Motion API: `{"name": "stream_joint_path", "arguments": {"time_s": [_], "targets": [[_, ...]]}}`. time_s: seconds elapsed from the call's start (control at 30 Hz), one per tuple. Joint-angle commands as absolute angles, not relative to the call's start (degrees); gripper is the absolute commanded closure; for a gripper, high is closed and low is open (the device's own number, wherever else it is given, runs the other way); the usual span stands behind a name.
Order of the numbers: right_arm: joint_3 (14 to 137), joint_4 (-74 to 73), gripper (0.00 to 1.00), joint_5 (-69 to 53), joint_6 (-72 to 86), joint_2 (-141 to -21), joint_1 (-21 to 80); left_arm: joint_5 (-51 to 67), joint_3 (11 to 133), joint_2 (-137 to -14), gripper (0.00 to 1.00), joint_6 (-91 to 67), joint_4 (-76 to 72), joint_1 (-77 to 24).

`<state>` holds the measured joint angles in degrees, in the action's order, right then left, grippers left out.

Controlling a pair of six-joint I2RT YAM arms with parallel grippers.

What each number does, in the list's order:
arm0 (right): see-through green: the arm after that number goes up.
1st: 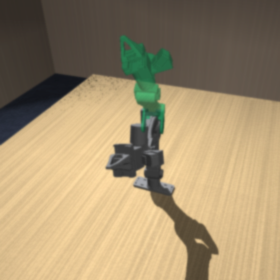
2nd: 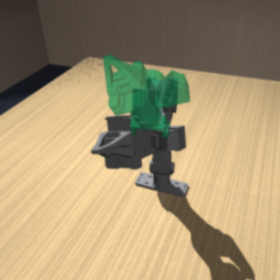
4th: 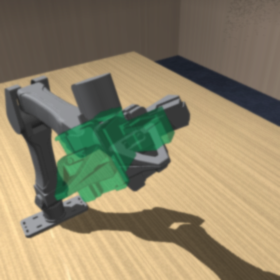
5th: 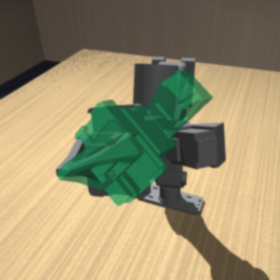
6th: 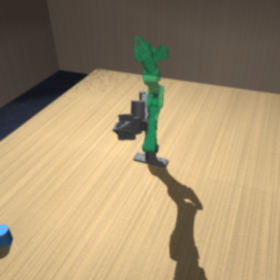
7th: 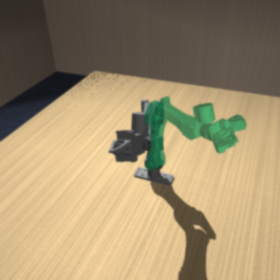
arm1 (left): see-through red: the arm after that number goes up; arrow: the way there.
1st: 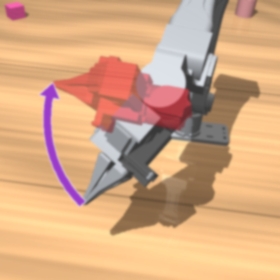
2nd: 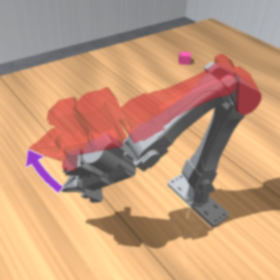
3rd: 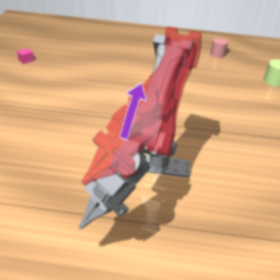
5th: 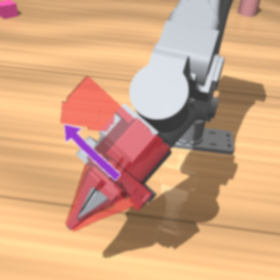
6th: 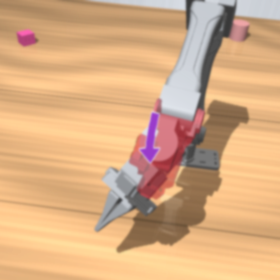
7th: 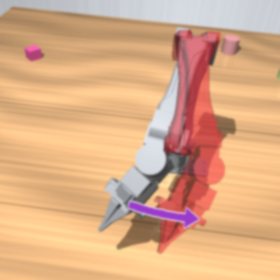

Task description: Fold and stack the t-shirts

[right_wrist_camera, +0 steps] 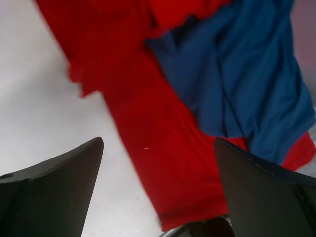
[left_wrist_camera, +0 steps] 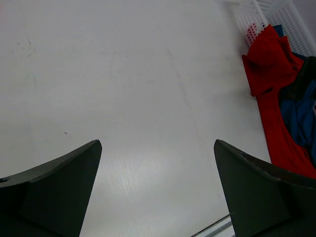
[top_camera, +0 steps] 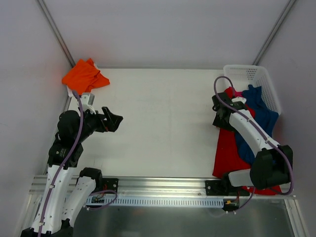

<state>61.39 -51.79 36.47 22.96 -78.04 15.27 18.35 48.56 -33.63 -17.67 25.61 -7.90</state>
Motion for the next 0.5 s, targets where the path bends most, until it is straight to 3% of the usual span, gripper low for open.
{"name": "stream_joint_path", "arguments": {"time_s": [0.0, 0.3, 0.47], "targets": [[56.4, -54.6, 0.01, 42.2, 27.1, -72.5, 13.4, 18.8, 48.0, -34.1, 0.01, -18.1, 24.3, -8.0], [53.3, -53.9, 0.01, 48.9, 31.1, -78.1, 0.3, 19.9, 48.0, -35.6, 0.01, -18.1, 24.3, -8.0], [49.6, -41.5, 0.01, 39.3, 23.2, -78.6, -8.5, 20.2, 47.9, -35.9, 0.01, -18.0, 24.3, -8.1]]}}
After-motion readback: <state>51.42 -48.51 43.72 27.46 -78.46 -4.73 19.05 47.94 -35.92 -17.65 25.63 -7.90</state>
